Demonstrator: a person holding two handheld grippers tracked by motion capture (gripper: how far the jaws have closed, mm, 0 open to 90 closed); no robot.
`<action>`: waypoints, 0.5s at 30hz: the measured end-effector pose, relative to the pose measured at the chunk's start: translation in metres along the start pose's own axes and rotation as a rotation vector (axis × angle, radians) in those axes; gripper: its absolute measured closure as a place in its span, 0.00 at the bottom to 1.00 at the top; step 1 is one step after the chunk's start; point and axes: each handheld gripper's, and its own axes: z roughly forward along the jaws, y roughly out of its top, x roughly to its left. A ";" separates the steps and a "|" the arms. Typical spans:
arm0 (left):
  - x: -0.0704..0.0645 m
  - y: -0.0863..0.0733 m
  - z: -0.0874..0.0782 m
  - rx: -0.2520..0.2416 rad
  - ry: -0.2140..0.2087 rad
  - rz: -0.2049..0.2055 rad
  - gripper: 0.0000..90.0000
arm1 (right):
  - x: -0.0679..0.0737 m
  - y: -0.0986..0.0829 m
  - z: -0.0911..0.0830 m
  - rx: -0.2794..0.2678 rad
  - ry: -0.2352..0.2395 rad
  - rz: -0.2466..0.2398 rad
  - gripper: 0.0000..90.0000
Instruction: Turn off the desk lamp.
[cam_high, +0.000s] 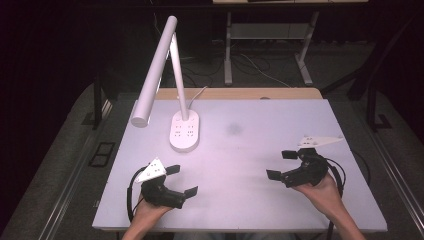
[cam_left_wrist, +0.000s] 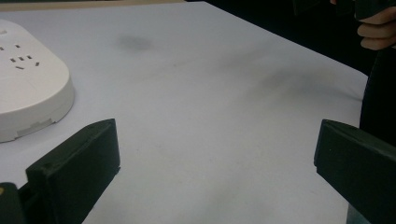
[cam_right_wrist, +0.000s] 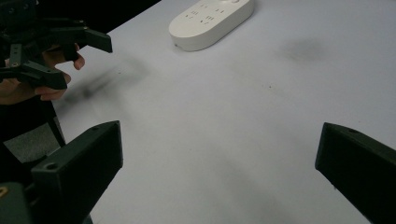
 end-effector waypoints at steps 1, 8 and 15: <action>0.000 0.000 0.000 0.000 -0.001 0.002 0.00 | 0.000 0.001 0.002 0.002 0.002 -0.003 0.01; 0.000 0.000 0.000 -0.003 -0.001 -0.002 0.00 | 0.004 0.011 0.013 0.029 0.014 -0.026 0.01; 0.000 0.000 0.000 -0.003 -0.002 0.002 0.00 | 0.008 0.028 0.023 0.048 0.024 -0.056 0.01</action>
